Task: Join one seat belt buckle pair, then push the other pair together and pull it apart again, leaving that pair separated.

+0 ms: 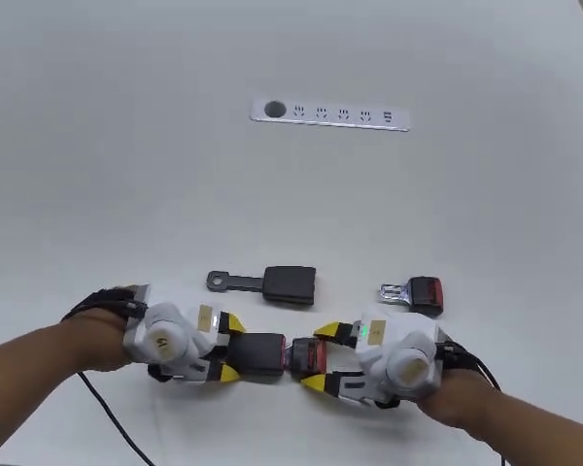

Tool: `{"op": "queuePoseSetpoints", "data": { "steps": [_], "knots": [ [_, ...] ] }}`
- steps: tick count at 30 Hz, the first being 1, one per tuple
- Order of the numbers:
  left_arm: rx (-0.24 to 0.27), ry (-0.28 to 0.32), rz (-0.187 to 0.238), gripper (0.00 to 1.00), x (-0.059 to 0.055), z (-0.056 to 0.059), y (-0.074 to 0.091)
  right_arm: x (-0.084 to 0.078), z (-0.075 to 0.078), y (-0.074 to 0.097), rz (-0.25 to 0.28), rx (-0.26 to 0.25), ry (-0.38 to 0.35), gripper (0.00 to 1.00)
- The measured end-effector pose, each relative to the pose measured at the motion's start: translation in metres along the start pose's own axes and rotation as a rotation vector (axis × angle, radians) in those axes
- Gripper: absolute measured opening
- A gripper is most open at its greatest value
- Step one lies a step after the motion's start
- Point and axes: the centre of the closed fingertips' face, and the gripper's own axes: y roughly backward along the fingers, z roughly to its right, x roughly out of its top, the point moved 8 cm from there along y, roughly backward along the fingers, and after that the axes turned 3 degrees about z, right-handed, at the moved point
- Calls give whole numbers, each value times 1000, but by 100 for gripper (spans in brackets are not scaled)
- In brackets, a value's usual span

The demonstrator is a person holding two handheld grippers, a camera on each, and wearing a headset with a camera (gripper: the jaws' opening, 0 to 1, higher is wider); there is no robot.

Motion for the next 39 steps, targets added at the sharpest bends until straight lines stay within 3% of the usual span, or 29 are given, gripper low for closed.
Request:
{"op": "queuePoseSetpoints", "data": {
  "steps": [2, 4, 7, 10, 13, 15, 18, 24, 30, 34, 39],
  "knots": [
    [30, 17, 35, 41, 7, -2, 2, 3, 1, 3, 27, -28, -54, 36],
    [69, 77, 80, 52, 15, -6, 7, 6, 4, 8, 61, -50, -94, 40],
    [96, 132, 126, 68, 22, -10, 14, 17, 9, 18, 152, -85, -175, 61],
    [138, 151, 150, 70, 30, -14, 23, 19, 13, 26, 165, -138, -153, 64],
    [172, 165, 168, 79, 37, -16, 29, 23, 15, 34, 188, -163, -172, 74],
    [193, 163, 179, 85, 41, -17, 31, 18, 20, 37, 198, -184, -172, 75],
    [208, 171, 171, 85, 47, -17, 33, 22, 18, 48, 210, -211, -160, 79],
    [235, 175, 180, 88, 64, -17, 37, 23, 27, 69, 227, -247, -159, 78],
    [241, 188, 175, 89, 71, -22, 39, 22, 37, 87, 237, -269, -153, 79],
    [250, 202, 172, 89, 73, -27, 40, 18, 50, 100, 229, -270, -157, 87],
    [251, 222, 172, 89, 77, -35, 40, 12, 63, 113, 226, -283, -158, 91]
  ]
}}
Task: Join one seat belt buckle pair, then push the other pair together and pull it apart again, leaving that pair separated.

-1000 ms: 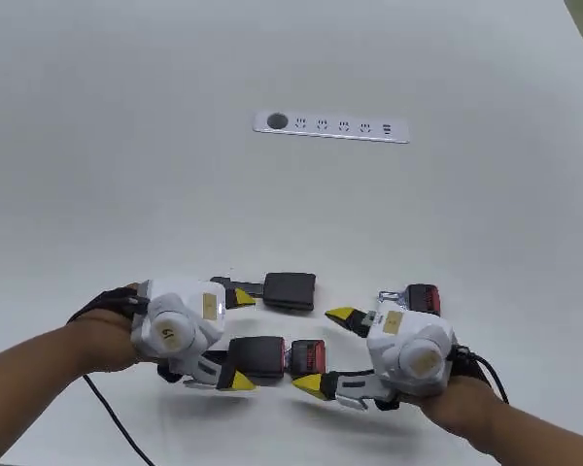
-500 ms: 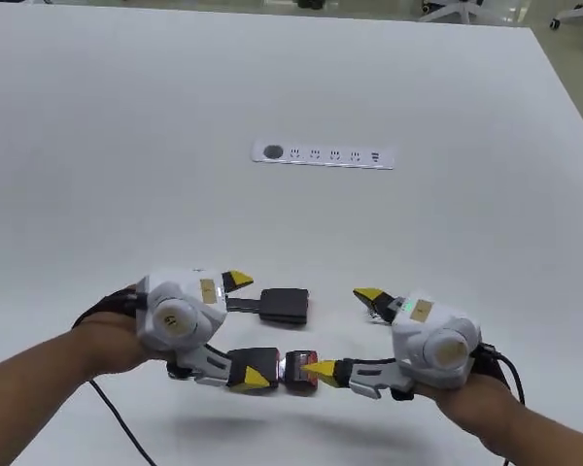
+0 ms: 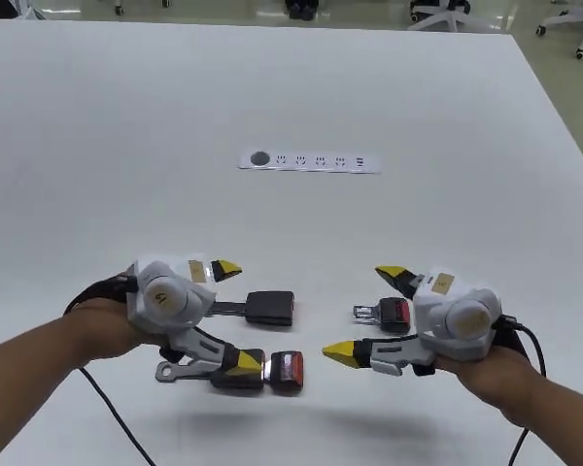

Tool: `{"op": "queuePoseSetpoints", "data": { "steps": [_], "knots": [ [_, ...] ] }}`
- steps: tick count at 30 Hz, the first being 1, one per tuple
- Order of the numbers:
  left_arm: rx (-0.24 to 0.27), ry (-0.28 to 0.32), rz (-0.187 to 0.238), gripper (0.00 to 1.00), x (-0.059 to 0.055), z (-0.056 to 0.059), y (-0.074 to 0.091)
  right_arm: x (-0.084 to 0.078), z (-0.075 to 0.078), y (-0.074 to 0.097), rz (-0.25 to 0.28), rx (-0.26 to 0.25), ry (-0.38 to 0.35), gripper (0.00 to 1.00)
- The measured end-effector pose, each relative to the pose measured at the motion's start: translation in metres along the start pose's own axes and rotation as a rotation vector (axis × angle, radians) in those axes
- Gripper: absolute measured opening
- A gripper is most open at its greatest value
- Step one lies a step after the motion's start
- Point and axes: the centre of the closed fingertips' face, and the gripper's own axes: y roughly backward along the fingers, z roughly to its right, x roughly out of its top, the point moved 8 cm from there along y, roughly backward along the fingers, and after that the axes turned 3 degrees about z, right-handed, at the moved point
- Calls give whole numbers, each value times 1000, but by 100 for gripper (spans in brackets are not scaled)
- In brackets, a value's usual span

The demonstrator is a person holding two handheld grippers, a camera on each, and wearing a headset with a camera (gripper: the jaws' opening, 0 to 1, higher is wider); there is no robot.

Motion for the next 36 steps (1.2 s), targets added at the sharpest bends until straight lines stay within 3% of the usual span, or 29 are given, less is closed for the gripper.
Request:
{"op": "queuePoseSetpoints", "data": {
  "steps": [8, 20, 36],
  "knots": [
    [-5, 49, 8, 92, 7, -15, -6, -11, 29, 9, -28, 7, -11, 97],
    [-28, 64, -16, 94, 4, -29, -22, -27, 50, 9, -81, 52, -8, 96],
    [-95, 66, -68, 91, -18, -43, -51, -65, 83, 0, -177, 125, 8, 90]
  ]
}}
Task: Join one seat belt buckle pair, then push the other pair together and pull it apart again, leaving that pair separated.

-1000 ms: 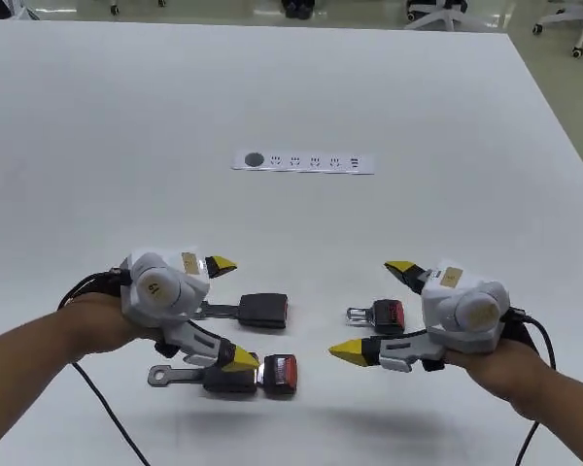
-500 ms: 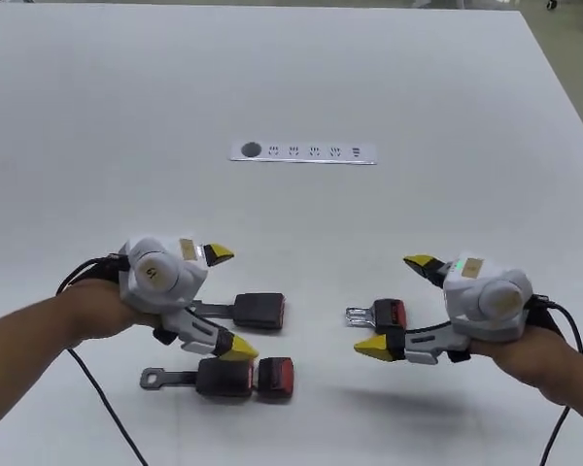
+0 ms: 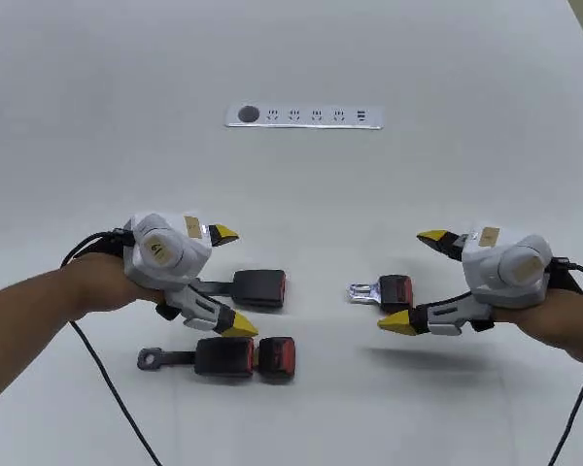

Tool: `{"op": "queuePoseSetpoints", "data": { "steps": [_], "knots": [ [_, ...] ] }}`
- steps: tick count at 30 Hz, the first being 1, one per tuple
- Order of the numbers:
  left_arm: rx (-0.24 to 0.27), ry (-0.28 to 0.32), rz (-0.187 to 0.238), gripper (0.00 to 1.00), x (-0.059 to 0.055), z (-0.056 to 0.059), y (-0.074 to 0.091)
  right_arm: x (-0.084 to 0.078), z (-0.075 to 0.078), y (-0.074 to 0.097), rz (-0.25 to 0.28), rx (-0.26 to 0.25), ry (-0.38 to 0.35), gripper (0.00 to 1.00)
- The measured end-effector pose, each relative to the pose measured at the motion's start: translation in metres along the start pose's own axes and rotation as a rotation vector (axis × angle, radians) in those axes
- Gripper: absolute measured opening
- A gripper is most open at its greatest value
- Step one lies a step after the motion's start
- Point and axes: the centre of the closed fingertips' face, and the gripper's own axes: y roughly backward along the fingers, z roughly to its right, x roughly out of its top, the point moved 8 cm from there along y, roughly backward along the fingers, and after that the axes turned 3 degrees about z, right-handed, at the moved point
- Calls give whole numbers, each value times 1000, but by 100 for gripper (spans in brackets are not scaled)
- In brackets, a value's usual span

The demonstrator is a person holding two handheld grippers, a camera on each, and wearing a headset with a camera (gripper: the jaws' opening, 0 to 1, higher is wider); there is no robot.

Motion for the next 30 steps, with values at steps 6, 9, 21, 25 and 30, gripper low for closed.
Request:
{"op": "queuePoseSetpoints", "data": {
  "steps": [6, 9, 21, 25, 30],
  "knots": [
    [-25, -12, -20, 84, -8, -7, -12, -9, 4, -8, -25, 29, -5, 86],
    [-49, -29, -39, 79, -13, -8, -18, -14, 5, -11, -35, 50, -17, 84],
    [-80, -49, -61, 52, -26, -16, -27, -24, 2, -17, -79, 120, 17, 62],
    [-81, -69, -57, 47, -25, -18, -27, -24, 6, -19, -94, 112, 99, 56],
    [-89, -110, -64, 43, -26, -20, -27, -22, 8, -22, -91, 103, 97, 42]
  ]
}}
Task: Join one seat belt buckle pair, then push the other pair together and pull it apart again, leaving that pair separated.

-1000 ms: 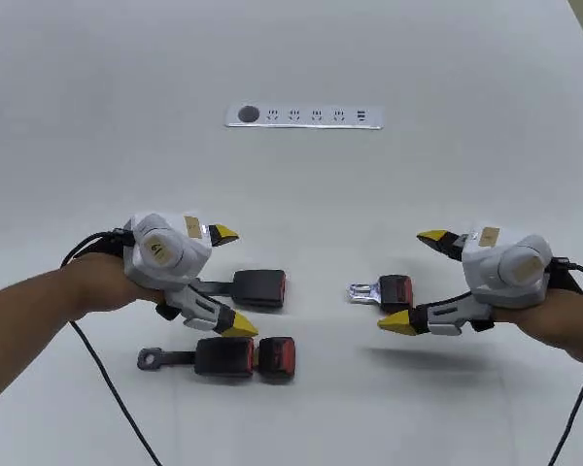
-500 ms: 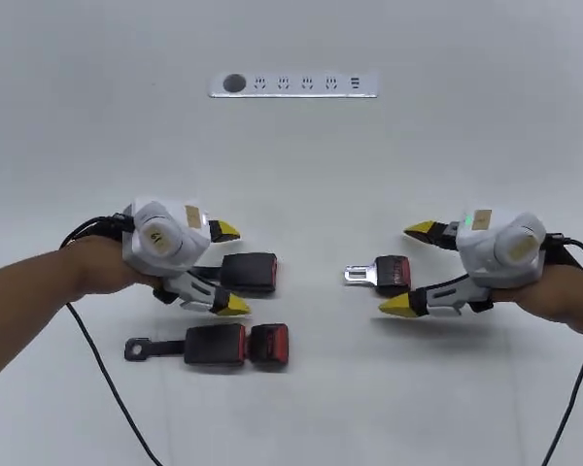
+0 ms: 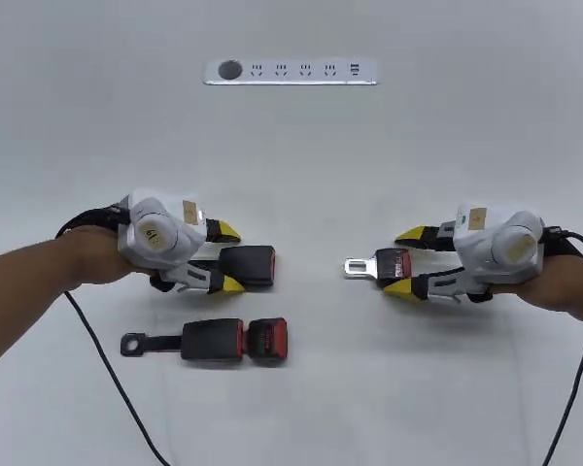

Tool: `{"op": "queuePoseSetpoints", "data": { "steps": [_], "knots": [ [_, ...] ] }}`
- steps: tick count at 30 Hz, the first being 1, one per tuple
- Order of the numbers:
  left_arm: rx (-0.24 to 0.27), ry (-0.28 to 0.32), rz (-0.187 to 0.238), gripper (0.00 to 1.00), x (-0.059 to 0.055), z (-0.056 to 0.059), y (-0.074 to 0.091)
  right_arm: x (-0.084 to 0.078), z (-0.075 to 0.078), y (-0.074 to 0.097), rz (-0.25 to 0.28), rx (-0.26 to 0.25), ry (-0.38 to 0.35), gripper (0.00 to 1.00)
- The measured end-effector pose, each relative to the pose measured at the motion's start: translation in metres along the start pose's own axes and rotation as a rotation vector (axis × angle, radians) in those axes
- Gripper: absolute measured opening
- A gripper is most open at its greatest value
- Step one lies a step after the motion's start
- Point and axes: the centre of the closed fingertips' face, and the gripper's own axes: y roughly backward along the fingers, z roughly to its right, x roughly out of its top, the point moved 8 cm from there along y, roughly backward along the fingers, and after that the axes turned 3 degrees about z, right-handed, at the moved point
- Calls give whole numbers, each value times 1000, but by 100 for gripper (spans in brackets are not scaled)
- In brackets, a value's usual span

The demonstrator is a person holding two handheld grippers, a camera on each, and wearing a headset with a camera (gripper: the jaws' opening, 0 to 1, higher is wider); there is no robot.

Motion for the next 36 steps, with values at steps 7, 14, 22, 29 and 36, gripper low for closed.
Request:
{"op": "queuePoseSetpoints", "data": {
  "steps": [7, 14, 22, 29, 36],
  "knots": [
    [-28, -39, -4, 35, 2, 2, -1, 1, -1, 1, -3, 2, -18, 36],
    [-42, -63, -22, 34, 2, -3, -2, 0, 1, 2, -27, 11, 2, 35],
    [-49, -71, -41, 34, 4, -4, -2, 1, 1, 2, -49, 18, 8, 35],
    [-49, -71, -48, 34, 3, -5, -3, 5, -2, -3, -57, 26, 21, 35],
    [-48, -71, -58, 34, 2, -5, -5, 14, -8, -10, -52, 34, 27, 34]
  ]
}}
